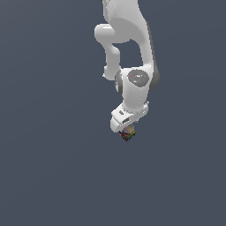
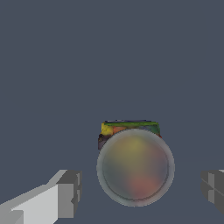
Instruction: Pick up the object and move it to a goal position.
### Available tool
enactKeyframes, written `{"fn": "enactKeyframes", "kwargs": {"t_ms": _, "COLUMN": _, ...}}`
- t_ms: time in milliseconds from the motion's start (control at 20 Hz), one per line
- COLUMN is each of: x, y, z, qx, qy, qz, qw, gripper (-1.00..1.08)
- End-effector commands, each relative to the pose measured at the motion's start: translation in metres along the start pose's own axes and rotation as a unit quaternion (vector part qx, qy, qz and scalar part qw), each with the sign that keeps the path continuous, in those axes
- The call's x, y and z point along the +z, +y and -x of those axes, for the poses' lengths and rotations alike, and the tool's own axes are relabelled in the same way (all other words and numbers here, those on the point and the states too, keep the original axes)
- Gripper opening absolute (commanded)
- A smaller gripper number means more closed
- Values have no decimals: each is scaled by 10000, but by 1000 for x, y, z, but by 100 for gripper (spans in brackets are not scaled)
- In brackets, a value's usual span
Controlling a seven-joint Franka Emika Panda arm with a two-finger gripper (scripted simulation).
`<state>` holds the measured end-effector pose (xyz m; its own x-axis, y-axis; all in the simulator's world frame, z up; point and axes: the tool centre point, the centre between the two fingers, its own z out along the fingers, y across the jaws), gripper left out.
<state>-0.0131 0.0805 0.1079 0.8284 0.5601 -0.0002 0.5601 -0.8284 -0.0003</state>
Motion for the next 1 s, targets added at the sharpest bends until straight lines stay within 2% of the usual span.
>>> {"fn": "enactKeyframes", "kwargs": {"t_ms": 0, "x": 3, "y": 0, "z": 0, "qx": -1, "qy": -1, "qz": 0, "qw": 10000, "gripper": 100}}
{"fn": "enactKeyframes", "kwargs": {"t_ms": 450, "x": 43, "y": -1, "z": 1, "qx": -28, "qy": 1, "qz": 0, "qw": 10000, "gripper": 100}}
{"fn": "enactKeyframes", "kwargs": {"t_ms": 700, "x": 50, "y": 0, "z": 0, "qx": -30, "qy": 1, "qz": 1, "qw": 10000, "gripper": 100}}
{"fn": "enactKeyframes", "kwargs": {"t_ms": 750, "x": 50, "y": 0, "z": 0, "qx": -30, "qy": 1, "qz": 1, "qw": 10000, "gripper": -100}}
{"fn": "enactKeyframes", "kwargs": {"t_ms": 950, "x": 50, "y": 0, "z": 0, "qx": -30, "qy": 1, "qz": 1, "qw": 10000, "gripper": -100}}
